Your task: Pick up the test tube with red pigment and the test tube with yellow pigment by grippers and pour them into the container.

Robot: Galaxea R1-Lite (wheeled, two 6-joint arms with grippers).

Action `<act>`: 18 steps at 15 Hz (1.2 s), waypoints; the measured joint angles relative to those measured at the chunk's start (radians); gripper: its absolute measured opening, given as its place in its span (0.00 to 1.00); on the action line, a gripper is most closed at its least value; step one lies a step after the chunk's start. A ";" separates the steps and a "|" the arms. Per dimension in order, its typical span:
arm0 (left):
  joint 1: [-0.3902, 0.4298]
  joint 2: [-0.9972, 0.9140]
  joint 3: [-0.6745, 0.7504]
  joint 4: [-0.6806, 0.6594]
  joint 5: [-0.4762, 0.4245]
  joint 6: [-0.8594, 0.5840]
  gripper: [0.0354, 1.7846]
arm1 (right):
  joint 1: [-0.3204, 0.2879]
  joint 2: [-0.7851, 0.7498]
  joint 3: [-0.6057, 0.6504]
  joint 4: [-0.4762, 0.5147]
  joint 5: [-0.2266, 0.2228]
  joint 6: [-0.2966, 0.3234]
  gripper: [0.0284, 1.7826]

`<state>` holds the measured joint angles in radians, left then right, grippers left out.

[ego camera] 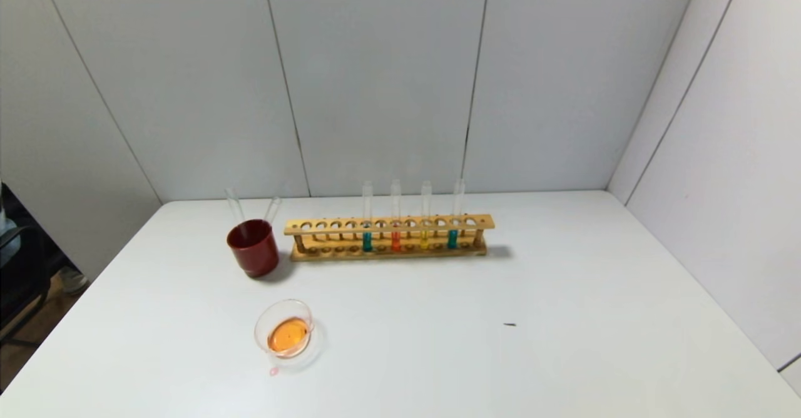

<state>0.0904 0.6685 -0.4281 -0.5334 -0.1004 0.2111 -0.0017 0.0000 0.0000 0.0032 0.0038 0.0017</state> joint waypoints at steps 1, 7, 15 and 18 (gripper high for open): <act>-0.001 -0.103 0.015 0.077 -0.010 -0.021 0.98 | 0.000 0.000 0.000 0.000 0.000 0.000 0.98; -0.089 -0.457 0.083 0.309 -0.136 -0.135 0.98 | 0.000 0.000 0.000 0.000 0.000 0.000 0.98; -0.088 -0.660 0.411 0.372 -0.002 -0.132 0.98 | 0.000 0.000 0.000 0.000 0.000 0.000 0.98; -0.088 -0.669 0.425 0.547 0.092 -0.129 0.98 | 0.000 0.000 0.000 0.000 0.000 0.000 0.98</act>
<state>0.0028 0.0000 -0.0032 0.0138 -0.0081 0.0817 -0.0017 0.0000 0.0000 0.0028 0.0038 0.0017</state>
